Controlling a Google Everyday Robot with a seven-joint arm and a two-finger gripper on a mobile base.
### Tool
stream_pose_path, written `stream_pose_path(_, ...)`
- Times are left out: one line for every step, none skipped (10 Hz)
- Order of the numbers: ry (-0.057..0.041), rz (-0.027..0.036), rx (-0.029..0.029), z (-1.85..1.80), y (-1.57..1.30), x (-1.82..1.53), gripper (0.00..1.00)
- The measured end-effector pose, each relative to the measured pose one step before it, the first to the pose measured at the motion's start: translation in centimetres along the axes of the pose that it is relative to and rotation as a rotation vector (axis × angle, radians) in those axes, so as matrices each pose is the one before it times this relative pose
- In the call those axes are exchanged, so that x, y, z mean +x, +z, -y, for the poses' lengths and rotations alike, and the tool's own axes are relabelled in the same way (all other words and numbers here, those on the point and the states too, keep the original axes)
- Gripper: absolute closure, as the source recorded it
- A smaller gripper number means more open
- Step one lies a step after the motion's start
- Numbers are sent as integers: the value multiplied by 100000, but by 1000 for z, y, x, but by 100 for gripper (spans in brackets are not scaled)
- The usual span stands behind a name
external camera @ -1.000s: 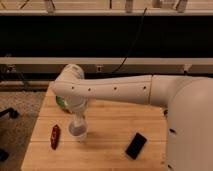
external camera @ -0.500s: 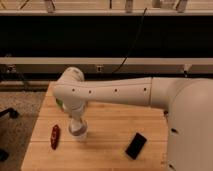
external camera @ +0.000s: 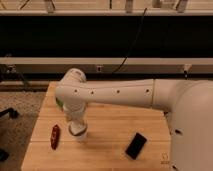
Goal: Place the white sponge in the ceramic cup
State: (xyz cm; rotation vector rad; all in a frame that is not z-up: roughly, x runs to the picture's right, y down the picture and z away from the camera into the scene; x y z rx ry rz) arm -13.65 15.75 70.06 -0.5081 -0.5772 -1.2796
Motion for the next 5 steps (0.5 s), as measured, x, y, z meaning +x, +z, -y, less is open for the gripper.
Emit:
stream_pose_path(639, -181, 1342, -529, 168, 106, 20)
stream_pose_path(-190, -130, -969, -34, 79, 68, 20)
stream_pose_path(-195, 347, -997, 9, -31, -106, 20)
stream_pose_path(379, -174, -364, -239, -161, 184, 20)
stream_pose_path(393, 0, 208, -373, -95, 204, 20)
